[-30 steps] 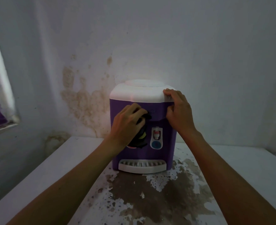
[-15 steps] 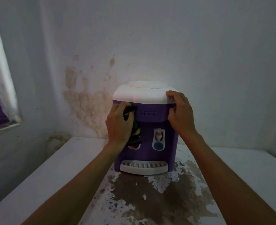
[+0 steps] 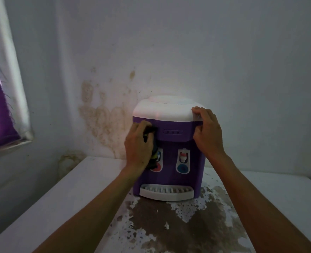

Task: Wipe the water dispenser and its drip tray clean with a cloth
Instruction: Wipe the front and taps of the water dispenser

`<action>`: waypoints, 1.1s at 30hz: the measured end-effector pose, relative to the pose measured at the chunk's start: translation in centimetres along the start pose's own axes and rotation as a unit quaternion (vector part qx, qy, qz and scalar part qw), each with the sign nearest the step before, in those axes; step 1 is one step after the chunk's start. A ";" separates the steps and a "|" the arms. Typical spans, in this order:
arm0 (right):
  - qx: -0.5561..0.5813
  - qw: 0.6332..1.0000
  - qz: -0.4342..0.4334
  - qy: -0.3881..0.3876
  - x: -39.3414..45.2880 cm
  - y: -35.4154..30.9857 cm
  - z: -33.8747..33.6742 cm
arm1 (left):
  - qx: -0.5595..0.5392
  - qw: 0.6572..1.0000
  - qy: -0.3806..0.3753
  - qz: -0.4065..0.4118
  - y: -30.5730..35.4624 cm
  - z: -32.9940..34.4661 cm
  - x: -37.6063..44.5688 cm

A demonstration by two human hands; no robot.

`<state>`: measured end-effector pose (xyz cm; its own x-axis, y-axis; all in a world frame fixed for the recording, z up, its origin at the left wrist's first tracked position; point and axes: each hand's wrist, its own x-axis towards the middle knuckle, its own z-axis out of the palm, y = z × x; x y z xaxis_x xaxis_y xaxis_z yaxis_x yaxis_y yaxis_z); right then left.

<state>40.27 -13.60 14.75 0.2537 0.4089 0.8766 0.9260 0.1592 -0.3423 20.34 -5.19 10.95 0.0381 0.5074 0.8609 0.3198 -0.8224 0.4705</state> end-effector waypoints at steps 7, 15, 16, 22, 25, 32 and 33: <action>0.002 1.000 0.006 -0.007 0.0 -0.2 -0.2 | -0.071 0.997 -0.020 -0.038 1.1 0.7 -0.5; 0.005 0.999 0.001 -0.034 0.4 0.2 -1.0 | -0.058 0.997 0.043 -0.005 3.5 0.9 3.5; 0.006 0.999 0.003 -0.039 0.5 0.4 -1.3 | -0.041 0.998 0.054 -0.001 3.8 1.1 3.8; 0.017 0.999 0.004 -0.049 0.7 0.5 -1.5 | 0.042 0.986 -0.028 0.158 4.1 2.1 0.9; 0.015 0.997 0.002 -0.075 0.9 0.7 -1.7 | 0.090 0.964 -0.069 0.239 4.0 3.5 -0.8; 0.002 0.991 -0.024 -0.134 2.5 1.5 -3.2 | 0.176 0.895 -0.159 0.377 5.2 5.9 -0.8; -0.004 0.989 -0.028 -0.142 2.4 1.8 -3.4 | 0.178 0.902 -0.150 0.363 5.4 6.0 -0.7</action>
<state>43.51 -15.35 17.41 0.1136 0.6364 0.7629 0.9390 0.1820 -0.2917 27.67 -8.43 11.69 0.5972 -0.0418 0.8010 0.3897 -0.8577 -0.3353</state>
